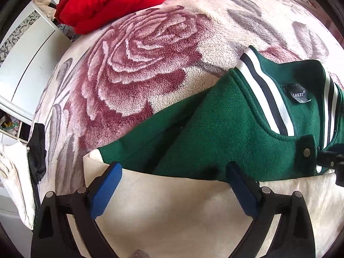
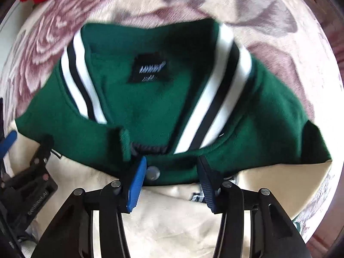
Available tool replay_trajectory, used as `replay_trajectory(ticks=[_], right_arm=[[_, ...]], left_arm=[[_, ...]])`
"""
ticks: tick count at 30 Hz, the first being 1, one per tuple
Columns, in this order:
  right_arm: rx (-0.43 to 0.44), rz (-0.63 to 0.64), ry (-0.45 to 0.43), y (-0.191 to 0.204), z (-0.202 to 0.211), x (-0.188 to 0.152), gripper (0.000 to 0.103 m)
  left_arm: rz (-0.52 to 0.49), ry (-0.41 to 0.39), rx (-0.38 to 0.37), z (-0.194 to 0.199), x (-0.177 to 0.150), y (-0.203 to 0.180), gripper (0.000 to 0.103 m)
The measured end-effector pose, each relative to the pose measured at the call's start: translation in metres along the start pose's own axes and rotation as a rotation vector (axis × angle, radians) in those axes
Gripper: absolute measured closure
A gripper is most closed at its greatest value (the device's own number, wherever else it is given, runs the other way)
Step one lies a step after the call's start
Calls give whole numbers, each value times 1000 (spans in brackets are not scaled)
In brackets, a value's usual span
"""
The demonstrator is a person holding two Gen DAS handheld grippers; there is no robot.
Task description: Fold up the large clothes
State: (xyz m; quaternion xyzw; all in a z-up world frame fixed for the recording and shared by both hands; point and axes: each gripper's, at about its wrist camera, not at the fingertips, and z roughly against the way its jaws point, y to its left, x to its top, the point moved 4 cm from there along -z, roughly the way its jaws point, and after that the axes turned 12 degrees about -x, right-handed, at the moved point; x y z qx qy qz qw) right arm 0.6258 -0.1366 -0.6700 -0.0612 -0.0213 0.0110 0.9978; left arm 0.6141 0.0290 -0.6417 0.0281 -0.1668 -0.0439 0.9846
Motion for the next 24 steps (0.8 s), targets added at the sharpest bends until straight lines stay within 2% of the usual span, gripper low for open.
replay_trajectory(ticks=[2, 3, 5, 7, 11, 13, 14, 17, 18, 20, 24], right_arm=[[60, 3, 60, -10, -9, -2, 52], [65, -13, 59, -17, -8, -2, 52], [-14, -64, 52, -39, -4, -1, 52], [-6, -144, 31, -61, 3, 1, 51], [-2, -255, 90, -87, -12, 1, 45], [-4, -272, 107, -84, -21, 5, 37], [-4, -301, 99, -86, -21, 5, 38], [14, -426, 77, -96, -22, 1, 80], [20, -454, 82, -99, -21, 1, 84], [9, -480, 83, -105, -16, 0, 86], [-23, -484, -15, -110, 5, 2, 87]], left_arm=[[5, 2, 4, 0, 0, 1, 4], [8, -3, 14, 2, 0, 2, 4], [11, -23, 41, 6, 0, 3, 4], [13, -36, 68, 8, 0, 4, 4], [31, -25, 65, 5, -1, 2, 4], [21, -30, 72, 5, -1, 0, 4], [13, -34, 78, 6, -2, -1, 4], [8, -42, 87, 9, -3, -1, 4], [11, -44, 87, 11, -2, 0, 4], [21, -51, 84, 13, -2, 4, 4], [35, -70, 91, 18, 0, 10, 4]])
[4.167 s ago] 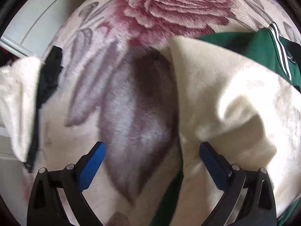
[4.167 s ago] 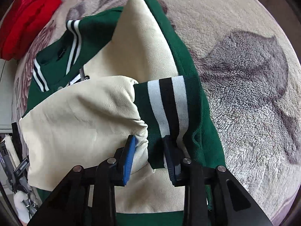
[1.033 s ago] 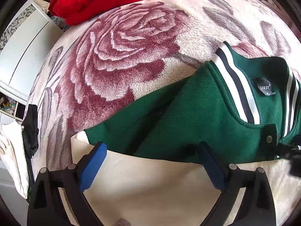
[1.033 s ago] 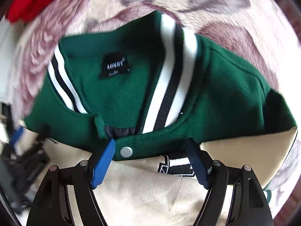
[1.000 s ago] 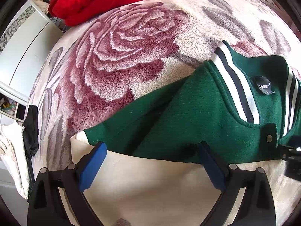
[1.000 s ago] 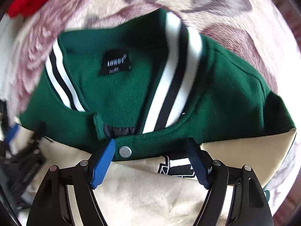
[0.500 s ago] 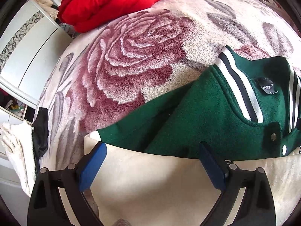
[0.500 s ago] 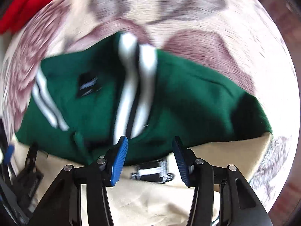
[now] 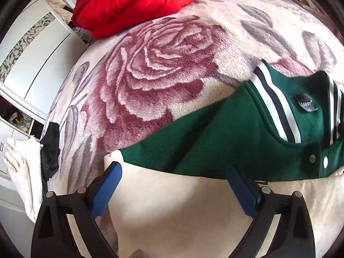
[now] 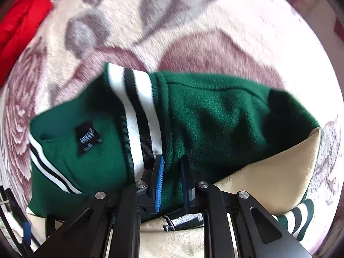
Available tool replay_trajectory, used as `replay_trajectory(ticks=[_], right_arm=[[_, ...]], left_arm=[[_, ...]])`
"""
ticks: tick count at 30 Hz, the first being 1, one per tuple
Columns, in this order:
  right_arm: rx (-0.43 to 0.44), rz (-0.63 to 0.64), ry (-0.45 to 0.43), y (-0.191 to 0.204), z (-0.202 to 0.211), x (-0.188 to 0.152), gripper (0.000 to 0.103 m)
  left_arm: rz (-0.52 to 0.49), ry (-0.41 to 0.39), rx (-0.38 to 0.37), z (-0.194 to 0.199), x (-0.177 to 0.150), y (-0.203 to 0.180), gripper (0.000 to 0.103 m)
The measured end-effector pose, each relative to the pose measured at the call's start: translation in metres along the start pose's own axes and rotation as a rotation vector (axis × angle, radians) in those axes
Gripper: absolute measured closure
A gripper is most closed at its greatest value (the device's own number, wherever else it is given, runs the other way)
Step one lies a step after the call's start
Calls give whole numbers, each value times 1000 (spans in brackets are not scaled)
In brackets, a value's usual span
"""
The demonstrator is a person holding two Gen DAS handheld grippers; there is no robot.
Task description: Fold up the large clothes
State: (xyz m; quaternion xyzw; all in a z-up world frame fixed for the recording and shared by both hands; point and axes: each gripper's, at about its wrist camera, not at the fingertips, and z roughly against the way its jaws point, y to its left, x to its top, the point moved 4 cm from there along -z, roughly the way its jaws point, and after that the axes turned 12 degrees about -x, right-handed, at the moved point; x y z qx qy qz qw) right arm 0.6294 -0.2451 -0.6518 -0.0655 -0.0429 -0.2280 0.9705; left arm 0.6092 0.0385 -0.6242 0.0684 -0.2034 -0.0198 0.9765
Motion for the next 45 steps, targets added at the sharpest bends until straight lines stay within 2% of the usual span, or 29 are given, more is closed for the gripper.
replay_trajectory(ticks=[4, 8, 11, 12, 13, 14, 15, 16, 18, 20, 23, 25, 29, 31, 32, 35, 38, 39, 42, 45], right_arm=[[32, -59, -17, -3, 10, 2, 87], [10, -70, -28, -10, 8, 5, 87], [20, -29, -24, -4, 5, -1, 86], [37, 5, -14, -4, 6, -1, 82], [79, 48, 10, -1, 8, -3, 82], [169, 96, 55, -9, 15, -11, 80], [258, 116, 106, -23, 23, -20, 79], [295, 125, 132, -41, 33, -31, 77], [280, 146, 120, -92, 56, -63, 47], [230, 154, 103, -147, 71, -90, 40], [84, 184, 99, -227, 77, -154, 40], [-3, 222, 142, -263, 64, -190, 40], [42, 275, 219, -287, 26, -227, 42], [94, 257, 200, -288, 10, -227, 67], [86, 220, 184, -291, 4, -221, 78], [118, 49, 175, -327, -10, -210, 78], [100, 57, 184, -349, -13, -220, 59], [118, 59, 192, -356, -7, -224, 59], [245, 11, 212, -397, 26, -246, 56], [286, -20, 253, -435, 34, -282, 56]], left_arm=[[11, -3, 7, -1, 1, 5, 5], [4, 1, 16, 0, 0, 5, 4], [-4, 5, 7, 10, -1, 5, 4], [-8, -3, -2, 18, -2, 4, 4], [-14, -13, -6, 25, -3, 3, 4], [-30, -26, -15, 37, -5, 2, 4], [-45, -36, -17, 47, -8, 1, 4], [-58, -43, -21, 59, -12, -1, 4], [-75, -36, -47, 80, -25, -5, 4], [-90, -21, -66, 96, -40, -11, 4], [-130, 29, -91, 118, -73, -28, 4], [-161, 83, -116, 127, -100, -47, 4], [-205, 196, -148, 134, -143, -79, 4], [-214, 240, -152, 143, -163, -87, 4], [-209, 254, -149, 148, -168, -86, 4], [-184, 276, -120, 172, -184, -75, 4], [-163, 293, -79, 198, -195, -57, 4], [-160, 298, -84, 206, -198, -54, 4], [-160, 287, -41, 224, -207, -54, 4], [-127, 317, -71, 215, -220, -67, 4]])
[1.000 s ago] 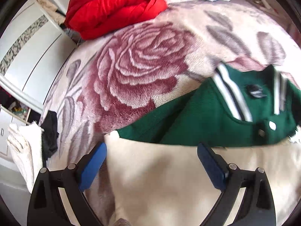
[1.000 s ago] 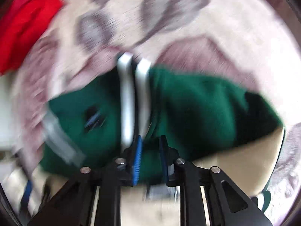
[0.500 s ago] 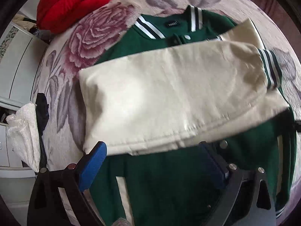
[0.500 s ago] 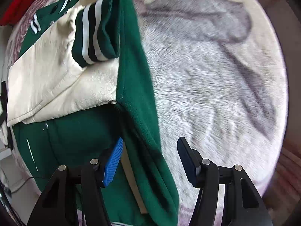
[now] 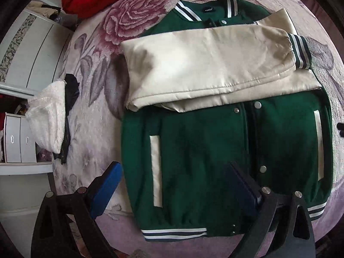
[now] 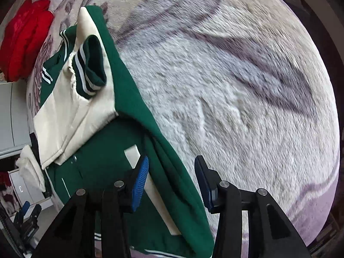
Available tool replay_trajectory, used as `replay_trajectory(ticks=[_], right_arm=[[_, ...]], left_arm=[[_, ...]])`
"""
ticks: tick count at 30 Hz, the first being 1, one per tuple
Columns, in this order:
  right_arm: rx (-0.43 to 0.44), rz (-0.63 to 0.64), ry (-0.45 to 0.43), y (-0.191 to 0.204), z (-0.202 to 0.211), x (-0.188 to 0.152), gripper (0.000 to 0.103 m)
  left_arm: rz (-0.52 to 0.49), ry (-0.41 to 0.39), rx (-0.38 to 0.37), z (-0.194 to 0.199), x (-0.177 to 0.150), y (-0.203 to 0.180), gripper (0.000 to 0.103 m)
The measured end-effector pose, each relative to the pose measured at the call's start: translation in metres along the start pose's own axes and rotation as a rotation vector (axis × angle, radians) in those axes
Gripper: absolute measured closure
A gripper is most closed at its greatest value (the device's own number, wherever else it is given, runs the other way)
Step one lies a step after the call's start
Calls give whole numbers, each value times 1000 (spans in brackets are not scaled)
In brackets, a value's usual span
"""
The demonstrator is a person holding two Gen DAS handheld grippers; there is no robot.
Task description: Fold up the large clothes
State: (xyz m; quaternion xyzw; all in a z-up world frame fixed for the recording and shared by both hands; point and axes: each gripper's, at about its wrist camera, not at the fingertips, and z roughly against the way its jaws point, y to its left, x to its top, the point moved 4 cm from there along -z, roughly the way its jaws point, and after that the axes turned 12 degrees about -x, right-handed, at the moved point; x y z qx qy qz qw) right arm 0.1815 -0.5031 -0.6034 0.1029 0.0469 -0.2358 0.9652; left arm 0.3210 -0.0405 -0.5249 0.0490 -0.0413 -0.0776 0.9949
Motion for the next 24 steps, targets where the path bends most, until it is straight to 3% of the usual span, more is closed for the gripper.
replay_trajectory(ticks=[2, 5, 8, 10, 11, 13, 15, 18, 19, 20, 21, 23, 24], right_arm=[[20, -13, 71, -20, -23, -27, 56], [-57, 6, 115, -41, -65, -45, 58], [-142, 38, 47, -43, -60, -57, 59], [-287, 43, -24, -36, -34, -69, 59], [-298, 37, -62, -33, -17, -81, 57], [-140, 28, -50, -18, 2, -112, 57], [0, 61, 35, 8, 3, -153, 57], [85, 115, 149, 51, -25, -215, 54], [68, 150, 155, 68, -40, -237, 49], [21, 196, 146, 88, -55, -252, 37], [-60, 262, 135, 106, -72, -269, 32], [-218, 346, 109, 129, -99, -277, 33], [-305, 357, 64, 132, -106, -284, 40]], left_arm=[[-3, 26, -27, -18, -5, -19, 4], [-24, 45, -44, -42, -13, -47, 4], [-12, 40, -33, -56, -24, -54, 4], [6, 32, -14, -61, -36, -45, 4], [15, 31, 3, -64, -43, -37, 4], [21, 44, 29, -69, -57, -22, 4], [34, 57, 58, -73, -76, -3, 4], [66, 82, 83, -78, -103, 25, 4], [82, 93, 84, -78, -112, 36, 4], [100, 99, 79, -78, -122, 46, 4], [113, 99, 77, -78, -128, 52, 5], [124, 95, 71, -77, -139, 62, 4], [131, 91, 63, -76, -146, 67, 5]])
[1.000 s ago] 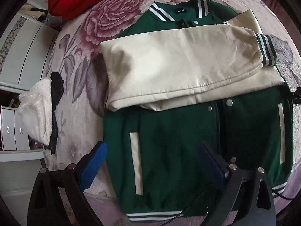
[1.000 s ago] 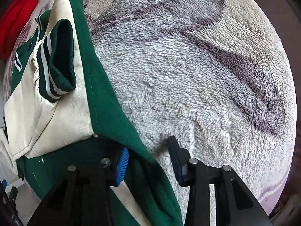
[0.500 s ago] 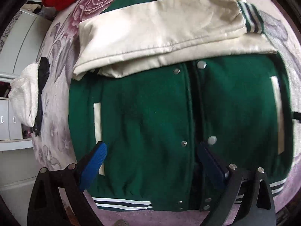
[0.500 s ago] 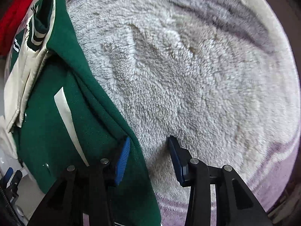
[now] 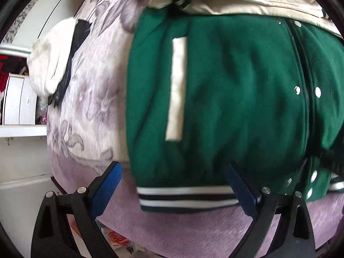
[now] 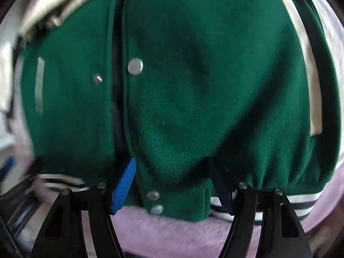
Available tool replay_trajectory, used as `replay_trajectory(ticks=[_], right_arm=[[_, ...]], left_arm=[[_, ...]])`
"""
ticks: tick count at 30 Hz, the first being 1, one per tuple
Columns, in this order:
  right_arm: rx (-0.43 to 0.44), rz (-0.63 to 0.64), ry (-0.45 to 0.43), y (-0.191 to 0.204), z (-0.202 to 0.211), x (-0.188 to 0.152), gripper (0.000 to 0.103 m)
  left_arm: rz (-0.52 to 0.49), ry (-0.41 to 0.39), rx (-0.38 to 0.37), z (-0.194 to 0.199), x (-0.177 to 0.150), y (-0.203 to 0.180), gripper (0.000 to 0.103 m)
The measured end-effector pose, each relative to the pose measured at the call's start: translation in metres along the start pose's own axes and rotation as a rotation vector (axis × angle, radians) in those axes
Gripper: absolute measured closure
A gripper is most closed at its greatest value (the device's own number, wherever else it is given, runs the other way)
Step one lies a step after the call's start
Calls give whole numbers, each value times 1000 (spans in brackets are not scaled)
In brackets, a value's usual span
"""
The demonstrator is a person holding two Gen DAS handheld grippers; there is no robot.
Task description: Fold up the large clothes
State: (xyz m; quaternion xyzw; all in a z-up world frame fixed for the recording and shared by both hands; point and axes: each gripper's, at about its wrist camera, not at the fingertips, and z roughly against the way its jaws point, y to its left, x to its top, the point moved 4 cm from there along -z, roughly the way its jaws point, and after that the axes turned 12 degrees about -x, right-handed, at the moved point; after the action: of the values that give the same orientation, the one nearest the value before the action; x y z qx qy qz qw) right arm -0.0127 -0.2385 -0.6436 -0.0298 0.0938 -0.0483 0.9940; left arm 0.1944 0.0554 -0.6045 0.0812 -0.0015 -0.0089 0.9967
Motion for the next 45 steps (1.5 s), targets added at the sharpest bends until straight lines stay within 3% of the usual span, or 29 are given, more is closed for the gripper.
replay_trajectory(ticks=[1, 2, 3, 4, 8, 11, 13, 15, 16, 18, 22, 25, 28, 29, 30, 31, 33, 36, 38, 40, 41, 42, 45], right_arm=[[-22, -40, -10, 0, -1, -5, 50], [-27, -83, -23, -1, 3, -11, 83], [-7, -98, -26, 2, 9, -16, 92], [1, -104, -35, 10, 18, -17, 95], [33, 49, -79, 47, 41, -44, 95], [101, 122, -23, 45, 39, -54, 90], [276, 53, 52, 12, 46, -62, 90], [312, -52, 20, -38, 63, -65, 83], [295, -102, -5, -63, 73, -58, 78], [221, -191, -56, -125, 90, -40, 53], [123, -252, -127, -217, 93, 5, 52], [127, -172, -147, -237, 81, 46, 52], [102, -29, -168, -256, 70, 111, 52], [91, 33, -178, -249, 66, 123, 53], [43, 57, -205, -252, 65, 142, 61], [28, 54, -231, -256, 64, 146, 66], [25, -11, -213, -277, 55, 152, 66], [112, -74, -163, -302, 36, 143, 67], [147, -63, -149, -289, 41, 150, 66], [229, -33, -146, -325, 53, 154, 64], [201, 18, -146, -341, 52, 143, 64], [107, 79, -119, -336, 40, 131, 64], [76, 155, -117, -344, 40, 111, 62]], left_arm=[[5, -4, -5, 0, -3, 3, 4], [10, -9, -9, 2, -6, 5, 5], [19, -15, -16, 3, -9, 8, 4], [30, -20, -24, 5, -10, 10, 5], [65, -34, -88, 13, -6, 6, 5], [45, -67, -111, 25, 4, -13, 5], [36, -81, -138, 29, 15, -30, 4], [23, -84, -151, 29, 26, -55, 4], [15, -85, -150, 27, 32, -69, 4], [3, -85, -136, 19, 48, -98, 4], [21, -77, -41, -12, 80, -134, 4], [48, -26, 43, -44, 92, -144, 4], [112, -39, 75, -49, 94, -137, 2], [124, -34, 93, -51, 93, -134, 2], [142, -28, 81, -55, 92, -131, 0], [160, -29, 77, -56, 92, -129, 0], [172, -29, 85, -56, 92, -128, 0], [173, -20, 101, -56, 92, -128, 0], [172, -19, 109, -53, 91, -131, 0], [166, -23, 119, -55, 95, -127, 0], [165, -24, 122, -55, 95, -129, 0], [168, -26, 123, -54, 95, -129, 0], [178, -23, 124, -53, 95, -134, 0]])
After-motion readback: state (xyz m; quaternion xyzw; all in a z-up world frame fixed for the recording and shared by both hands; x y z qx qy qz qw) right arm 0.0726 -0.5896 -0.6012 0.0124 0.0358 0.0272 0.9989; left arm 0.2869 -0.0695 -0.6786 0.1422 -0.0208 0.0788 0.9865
